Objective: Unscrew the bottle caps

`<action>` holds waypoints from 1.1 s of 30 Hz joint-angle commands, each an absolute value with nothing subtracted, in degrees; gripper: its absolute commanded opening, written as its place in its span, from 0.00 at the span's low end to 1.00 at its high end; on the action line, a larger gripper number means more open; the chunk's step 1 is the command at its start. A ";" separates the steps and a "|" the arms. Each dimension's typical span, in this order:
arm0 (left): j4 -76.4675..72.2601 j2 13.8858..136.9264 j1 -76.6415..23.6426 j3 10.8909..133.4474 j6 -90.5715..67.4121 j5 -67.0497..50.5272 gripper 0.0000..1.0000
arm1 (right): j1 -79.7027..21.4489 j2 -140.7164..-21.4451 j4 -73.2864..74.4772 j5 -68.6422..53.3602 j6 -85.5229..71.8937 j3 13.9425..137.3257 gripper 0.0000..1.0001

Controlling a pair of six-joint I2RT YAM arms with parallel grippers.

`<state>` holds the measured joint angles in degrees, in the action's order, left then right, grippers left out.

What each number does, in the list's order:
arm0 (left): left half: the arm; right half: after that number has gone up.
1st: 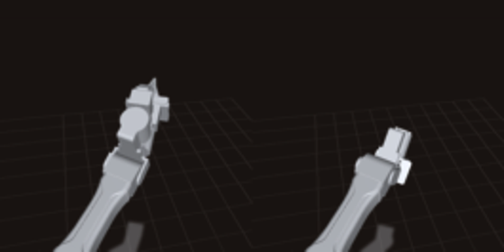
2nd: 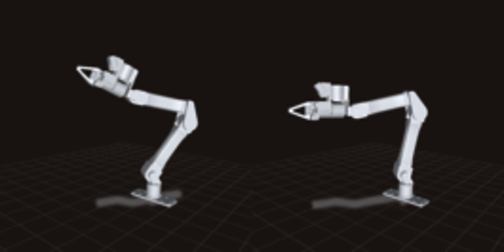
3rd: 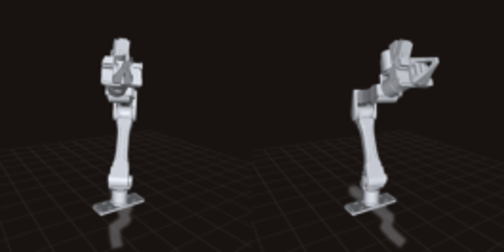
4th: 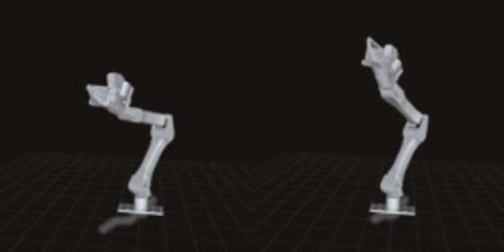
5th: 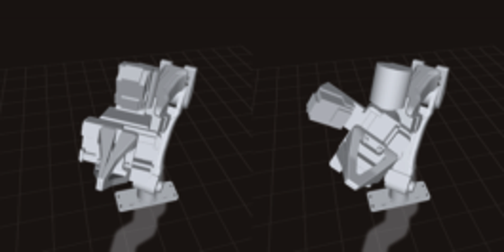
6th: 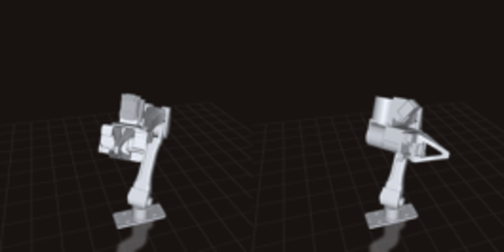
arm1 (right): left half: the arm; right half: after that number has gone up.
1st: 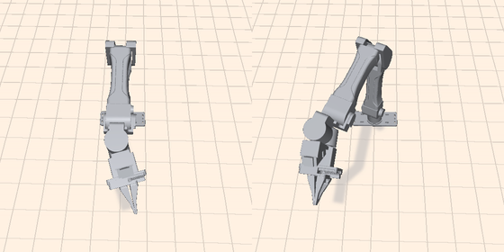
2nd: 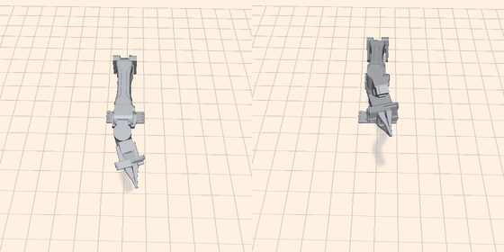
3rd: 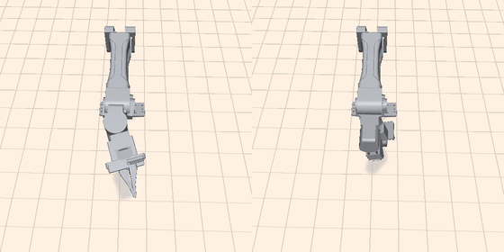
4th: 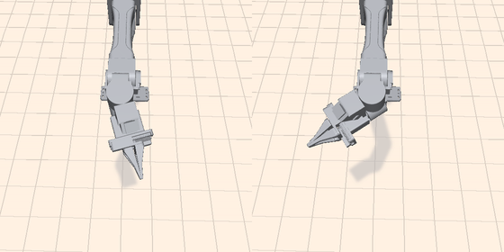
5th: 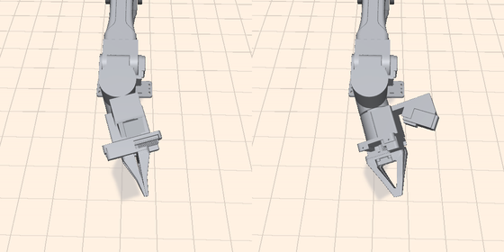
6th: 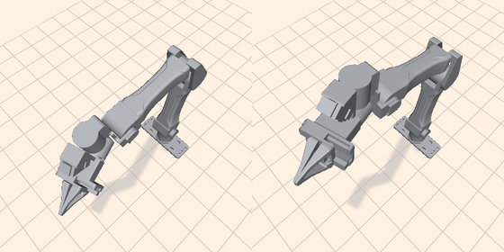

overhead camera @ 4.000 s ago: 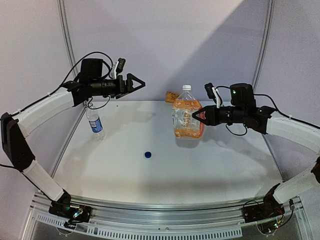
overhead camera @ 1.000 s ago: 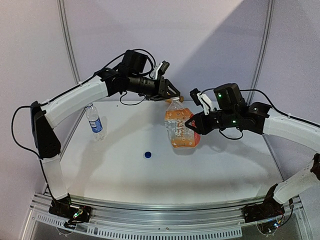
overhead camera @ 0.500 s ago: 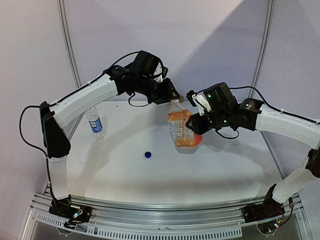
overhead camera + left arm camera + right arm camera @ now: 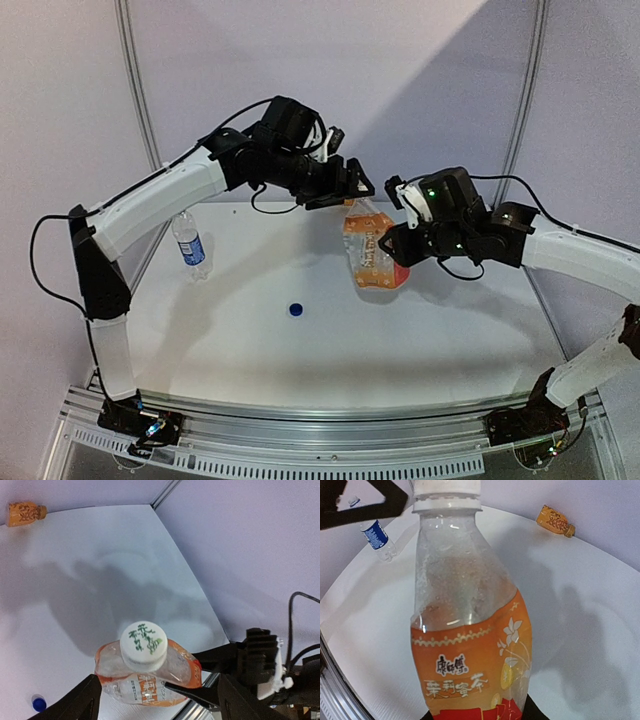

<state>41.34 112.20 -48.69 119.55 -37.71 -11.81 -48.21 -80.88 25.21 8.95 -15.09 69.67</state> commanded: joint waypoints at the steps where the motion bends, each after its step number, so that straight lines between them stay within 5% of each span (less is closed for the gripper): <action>1: 39.41 106.26 -48.57 116.19 -33.43 -12.44 0.88 | -48.02 -78.16 24.87 10.67 -16.42 67.86 0.00; 11: 19.54 94.07 -44.05 98.63 -26.86 -31.43 0.90 | -47.99 -70.91 23.89 -3.66 -8.55 62.67 0.00; 18: 15.71 95.03 -42.55 97.54 -25.62 -37.99 0.82 | -48.06 -68.36 22.60 -15.24 -8.33 62.40 0.00; 33: 12.88 98.56 -42.80 96.10 -28.24 -44.22 0.64 | -47.99 -68.90 19.77 -16.83 -10.48 63.14 0.00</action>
